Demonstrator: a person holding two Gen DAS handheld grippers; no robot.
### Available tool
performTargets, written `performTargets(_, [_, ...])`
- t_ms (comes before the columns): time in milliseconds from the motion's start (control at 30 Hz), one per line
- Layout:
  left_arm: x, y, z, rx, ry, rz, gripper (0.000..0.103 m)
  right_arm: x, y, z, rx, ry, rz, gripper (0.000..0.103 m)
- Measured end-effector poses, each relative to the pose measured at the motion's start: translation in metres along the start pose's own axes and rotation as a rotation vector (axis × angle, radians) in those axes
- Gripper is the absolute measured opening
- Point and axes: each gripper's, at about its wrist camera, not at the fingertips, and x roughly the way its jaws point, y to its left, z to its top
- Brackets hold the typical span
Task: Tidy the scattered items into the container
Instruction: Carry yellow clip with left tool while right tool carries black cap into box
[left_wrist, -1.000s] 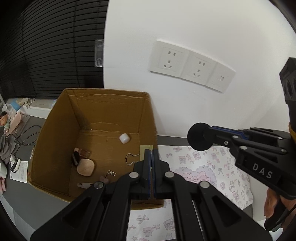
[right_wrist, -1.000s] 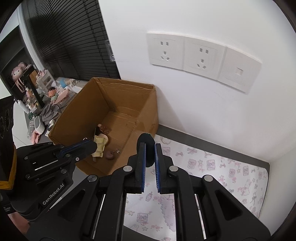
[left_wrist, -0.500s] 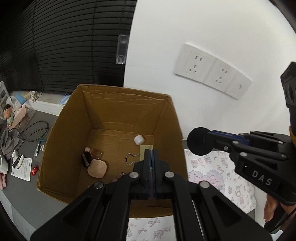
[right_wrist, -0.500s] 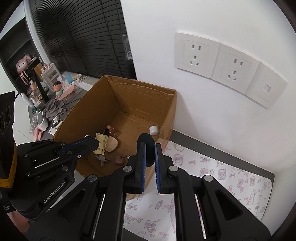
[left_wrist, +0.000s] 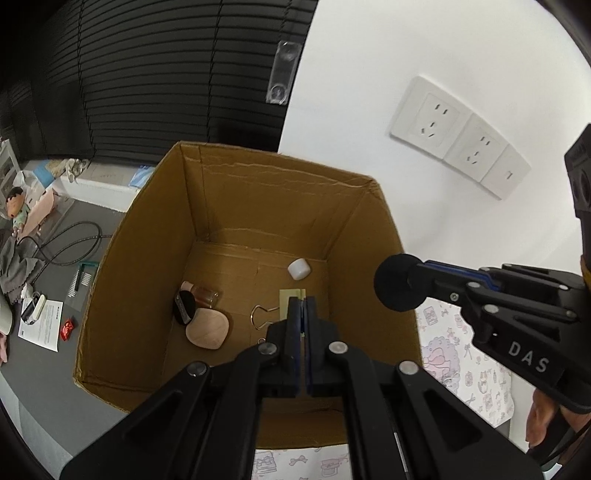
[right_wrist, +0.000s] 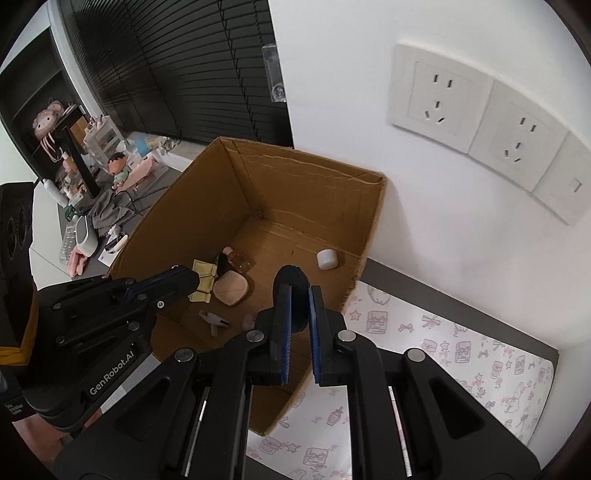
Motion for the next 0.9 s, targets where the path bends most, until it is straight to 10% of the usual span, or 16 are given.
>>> performTargets(900, [0.044, 0.032, 0.002, -0.063, 0.089, 0.021, 0.001, 0.072, 0.017, 0.013, -0.025, 0.126, 0.028, 0.009])
